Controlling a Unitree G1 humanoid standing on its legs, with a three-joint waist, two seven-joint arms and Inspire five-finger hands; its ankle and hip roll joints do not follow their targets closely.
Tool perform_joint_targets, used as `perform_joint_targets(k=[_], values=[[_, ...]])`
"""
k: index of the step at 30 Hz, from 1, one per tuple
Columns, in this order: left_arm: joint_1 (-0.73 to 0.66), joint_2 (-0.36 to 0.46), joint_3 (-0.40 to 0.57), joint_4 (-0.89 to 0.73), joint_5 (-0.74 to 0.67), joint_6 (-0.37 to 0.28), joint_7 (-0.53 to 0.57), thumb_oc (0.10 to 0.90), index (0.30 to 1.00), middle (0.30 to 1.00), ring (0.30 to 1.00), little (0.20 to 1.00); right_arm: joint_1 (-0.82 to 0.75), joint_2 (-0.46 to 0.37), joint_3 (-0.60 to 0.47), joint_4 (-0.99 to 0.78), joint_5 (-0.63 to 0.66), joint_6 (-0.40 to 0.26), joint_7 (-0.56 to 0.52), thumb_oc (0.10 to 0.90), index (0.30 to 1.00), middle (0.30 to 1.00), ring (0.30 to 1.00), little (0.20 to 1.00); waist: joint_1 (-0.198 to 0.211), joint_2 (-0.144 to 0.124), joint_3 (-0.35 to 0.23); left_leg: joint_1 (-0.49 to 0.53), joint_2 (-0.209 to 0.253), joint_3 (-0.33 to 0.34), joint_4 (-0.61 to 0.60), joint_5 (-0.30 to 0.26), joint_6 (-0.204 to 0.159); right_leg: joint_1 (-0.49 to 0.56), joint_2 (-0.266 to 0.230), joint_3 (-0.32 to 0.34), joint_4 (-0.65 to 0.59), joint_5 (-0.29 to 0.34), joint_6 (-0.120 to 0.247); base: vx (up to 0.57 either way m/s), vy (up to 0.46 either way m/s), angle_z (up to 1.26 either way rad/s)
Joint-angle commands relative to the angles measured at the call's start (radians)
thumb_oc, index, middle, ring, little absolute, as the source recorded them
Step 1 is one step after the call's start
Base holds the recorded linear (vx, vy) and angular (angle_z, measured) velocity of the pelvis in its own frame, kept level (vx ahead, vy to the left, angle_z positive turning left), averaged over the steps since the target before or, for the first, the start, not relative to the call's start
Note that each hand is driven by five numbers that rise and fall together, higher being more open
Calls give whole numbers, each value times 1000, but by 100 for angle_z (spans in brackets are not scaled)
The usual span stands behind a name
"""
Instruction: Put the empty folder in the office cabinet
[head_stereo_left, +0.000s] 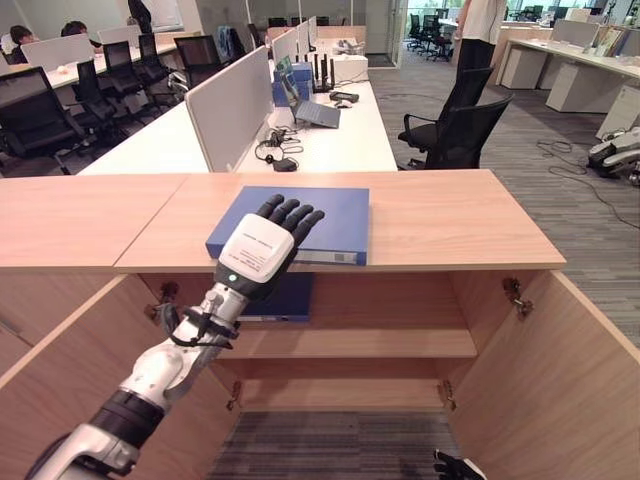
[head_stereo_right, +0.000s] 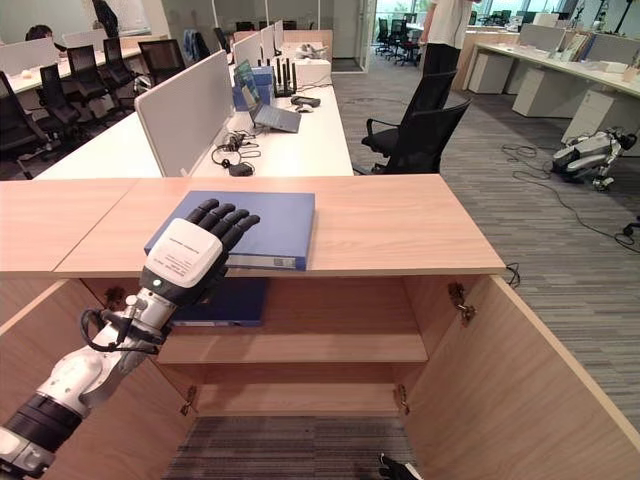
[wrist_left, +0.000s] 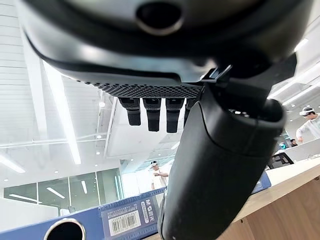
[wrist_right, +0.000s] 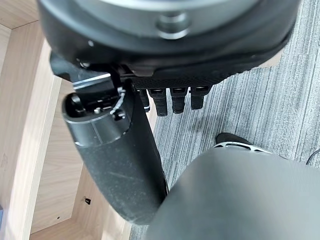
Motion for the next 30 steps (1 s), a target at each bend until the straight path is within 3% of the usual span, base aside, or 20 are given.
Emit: perform_joint_targets(k=[1,8,30], values=[[-271,-17,4,49,-19,52,46,800,900,900,900,900,-58,-27,32,18,-25,-13,-13,800,900,900,900,900,-7,-2,15,68,-28,-18,-2,-135,-8,80,1,14,11,-153,68,0,0,0],[-296,-87,-5,123,-69,69,44,800,900,900,900,900,-61,-32,25,14,-24,-8,-19,800,900,900,900,900,-19,-8,17,72,-27,-12,-2,-137,-7,80,2,21,11,-153,67,3,1,0],[-340,-156,-31,247,-133,95,33,800,900,900,900,900,-57,-32,27,18,-35,-6,-26,800,900,900,900,900,-38,-16,14,84,-24,6,-2,-144,-3,80,2,38,11,-150,68,1,0,0]])
